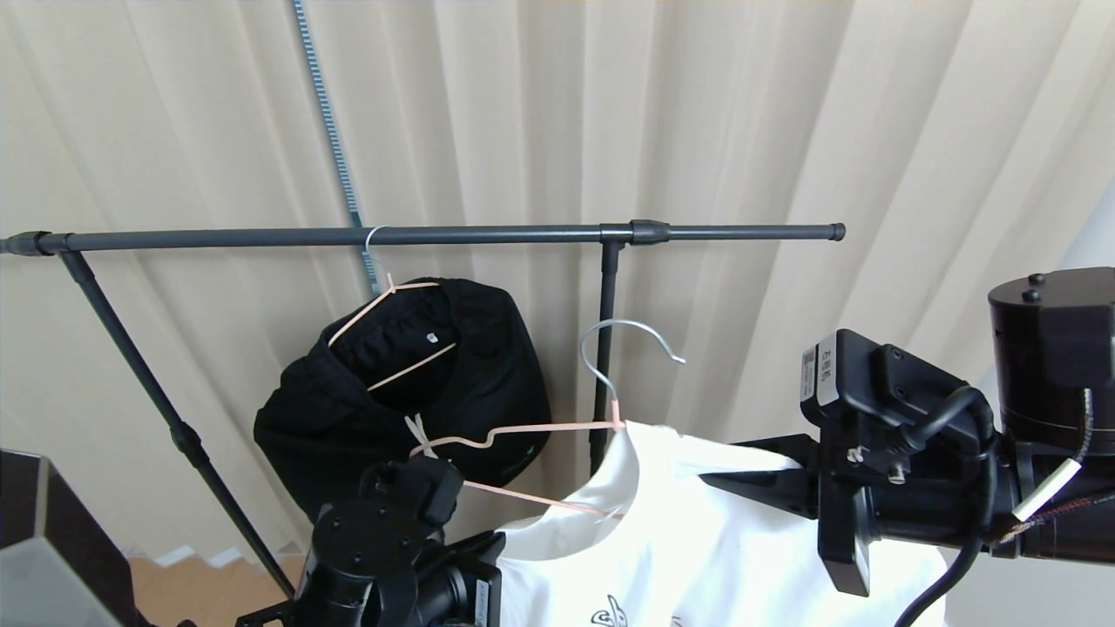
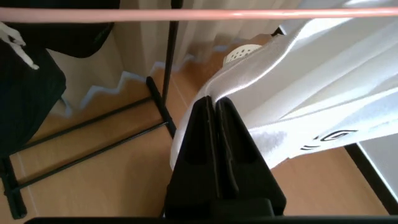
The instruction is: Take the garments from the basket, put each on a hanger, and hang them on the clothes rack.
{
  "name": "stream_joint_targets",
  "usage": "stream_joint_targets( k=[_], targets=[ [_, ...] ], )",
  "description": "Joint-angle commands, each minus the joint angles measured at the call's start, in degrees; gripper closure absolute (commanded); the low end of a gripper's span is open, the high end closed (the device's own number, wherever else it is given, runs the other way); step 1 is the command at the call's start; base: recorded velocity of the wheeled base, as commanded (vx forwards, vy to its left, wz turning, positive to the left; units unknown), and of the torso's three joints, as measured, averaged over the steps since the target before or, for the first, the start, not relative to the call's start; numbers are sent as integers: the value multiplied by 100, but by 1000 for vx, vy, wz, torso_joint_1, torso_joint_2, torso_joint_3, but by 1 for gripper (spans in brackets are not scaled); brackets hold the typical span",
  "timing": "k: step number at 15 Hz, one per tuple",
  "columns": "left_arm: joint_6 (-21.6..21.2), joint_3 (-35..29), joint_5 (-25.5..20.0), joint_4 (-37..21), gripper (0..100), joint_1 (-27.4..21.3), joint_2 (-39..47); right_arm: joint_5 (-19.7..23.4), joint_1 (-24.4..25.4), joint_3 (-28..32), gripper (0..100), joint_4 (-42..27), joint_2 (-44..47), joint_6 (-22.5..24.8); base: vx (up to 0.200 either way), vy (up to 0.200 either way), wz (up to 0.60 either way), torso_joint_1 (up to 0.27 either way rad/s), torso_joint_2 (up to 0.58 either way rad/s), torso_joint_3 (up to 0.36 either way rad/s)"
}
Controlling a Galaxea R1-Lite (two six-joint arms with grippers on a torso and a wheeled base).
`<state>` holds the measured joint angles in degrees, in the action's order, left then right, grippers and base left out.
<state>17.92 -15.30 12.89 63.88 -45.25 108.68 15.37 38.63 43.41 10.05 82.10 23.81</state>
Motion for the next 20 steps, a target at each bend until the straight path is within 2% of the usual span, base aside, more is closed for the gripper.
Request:
stream_joint_targets(
  k=[1,11,20],
  targets=[
    [-52,36,74,37,100,113,-75,1,-75,-26,100,-3,-1,10,0,0,0,0,0,0],
    [-359,220,74,37,100,623,-743,1,-225,-96,100,-46,-37,45,0,0,0,0,0,0],
    [-474,256,47,37,100,974,-848,54,-225,-140,100,-64,-388,54,0,0,0,0,0,0]
  ],
)
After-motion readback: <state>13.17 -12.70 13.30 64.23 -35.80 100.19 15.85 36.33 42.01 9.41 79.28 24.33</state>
